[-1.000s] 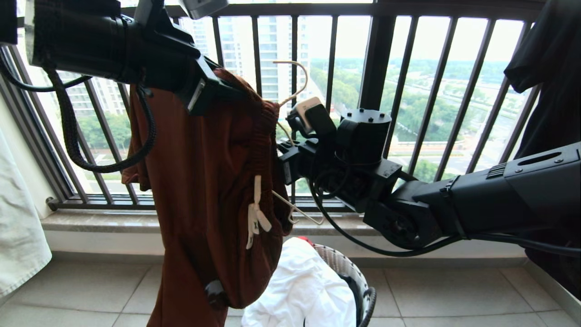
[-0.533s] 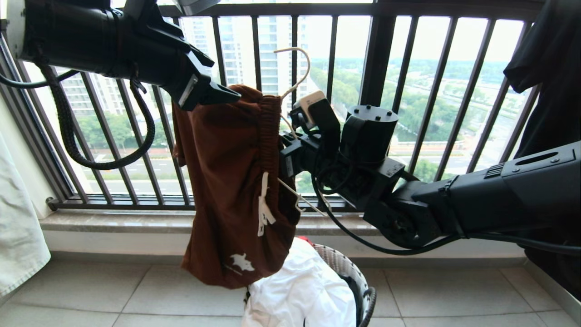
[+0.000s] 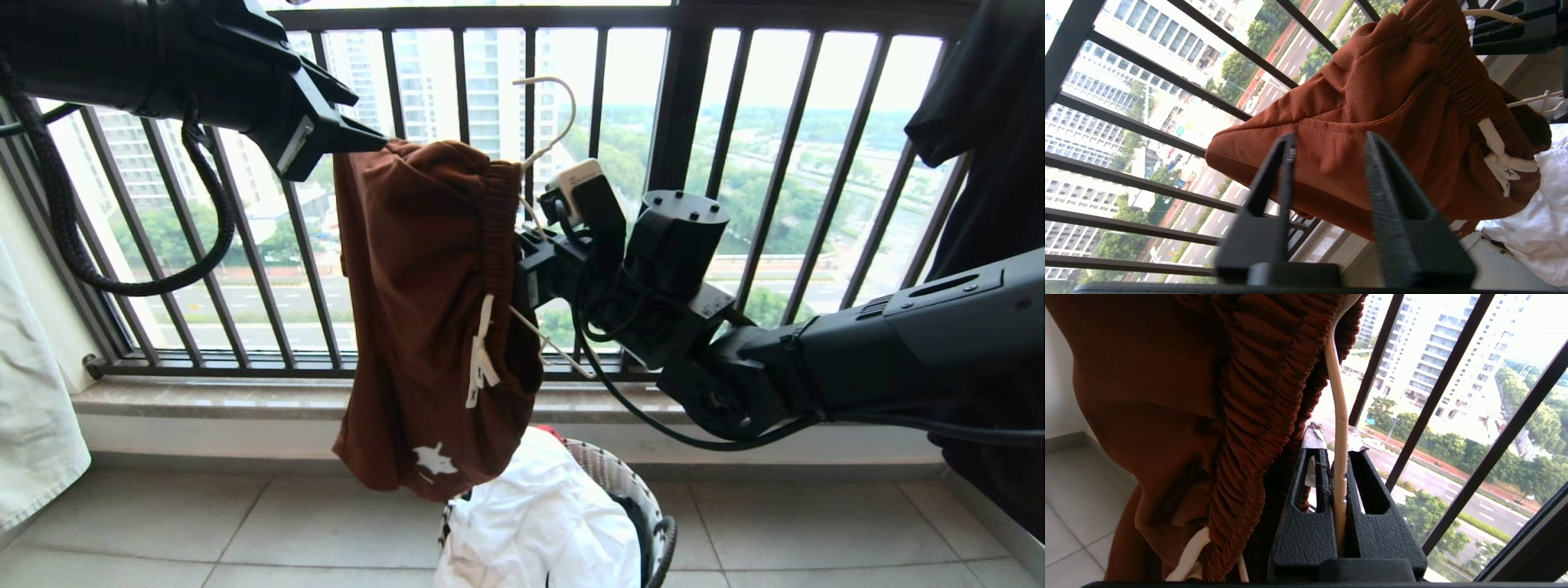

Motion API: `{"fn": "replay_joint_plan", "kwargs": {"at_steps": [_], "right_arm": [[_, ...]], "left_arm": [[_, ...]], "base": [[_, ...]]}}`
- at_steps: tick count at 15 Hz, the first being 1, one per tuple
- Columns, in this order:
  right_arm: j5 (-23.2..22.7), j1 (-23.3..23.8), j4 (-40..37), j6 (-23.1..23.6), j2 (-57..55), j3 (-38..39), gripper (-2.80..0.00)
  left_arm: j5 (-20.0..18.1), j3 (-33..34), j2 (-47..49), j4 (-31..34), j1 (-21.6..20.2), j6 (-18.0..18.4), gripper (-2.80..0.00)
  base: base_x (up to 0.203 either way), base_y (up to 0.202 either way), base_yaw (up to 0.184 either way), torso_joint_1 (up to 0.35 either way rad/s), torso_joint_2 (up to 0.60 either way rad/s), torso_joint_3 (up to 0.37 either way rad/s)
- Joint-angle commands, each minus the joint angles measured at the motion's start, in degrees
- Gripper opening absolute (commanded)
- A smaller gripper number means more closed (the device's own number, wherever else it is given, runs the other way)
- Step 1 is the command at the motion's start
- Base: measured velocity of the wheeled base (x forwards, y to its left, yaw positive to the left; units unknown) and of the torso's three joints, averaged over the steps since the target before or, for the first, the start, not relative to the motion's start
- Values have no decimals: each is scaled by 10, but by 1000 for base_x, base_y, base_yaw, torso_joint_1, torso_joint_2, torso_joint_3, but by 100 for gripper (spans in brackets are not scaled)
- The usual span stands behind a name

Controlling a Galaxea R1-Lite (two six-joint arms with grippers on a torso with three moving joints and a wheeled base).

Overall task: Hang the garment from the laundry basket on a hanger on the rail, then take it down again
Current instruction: Hang the clothes on the clothes rack

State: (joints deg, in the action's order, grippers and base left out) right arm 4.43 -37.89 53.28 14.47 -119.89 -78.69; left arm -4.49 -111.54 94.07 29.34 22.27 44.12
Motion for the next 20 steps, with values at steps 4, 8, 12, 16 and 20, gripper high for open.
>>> {"fn": "replay_joint_plan", "kwargs": {"at_steps": [4, 8, 12, 16, 20], "right_arm": [[-39, -4, 47, 18, 15, 48, -280], [-42, -39, 73, 32, 25, 81, -280], [-42, -64, 90, 46, 34, 108, -280], [-41, -76, 101, 53, 46, 124, -280], [-41, -77, 101, 57, 48, 129, -280]], "left_arm": [[5, 0, -47, 111, 2, 44, -280], [12, -5, -57, 160, 16, 53, -280], [9, -6, -62, 162, 22, 63, 0], [-36, -10, -38, 158, 12, 61, 0], [-105, -10, -2, 151, 1, 19, 0]], "base": [[0, 0, 0, 0, 0, 0], [0, 0, 0, 0, 0, 0], [0, 0, 0, 0, 0, 0], [0, 0, 0, 0, 0, 0], [0, 0, 0, 0, 0, 0]]}}
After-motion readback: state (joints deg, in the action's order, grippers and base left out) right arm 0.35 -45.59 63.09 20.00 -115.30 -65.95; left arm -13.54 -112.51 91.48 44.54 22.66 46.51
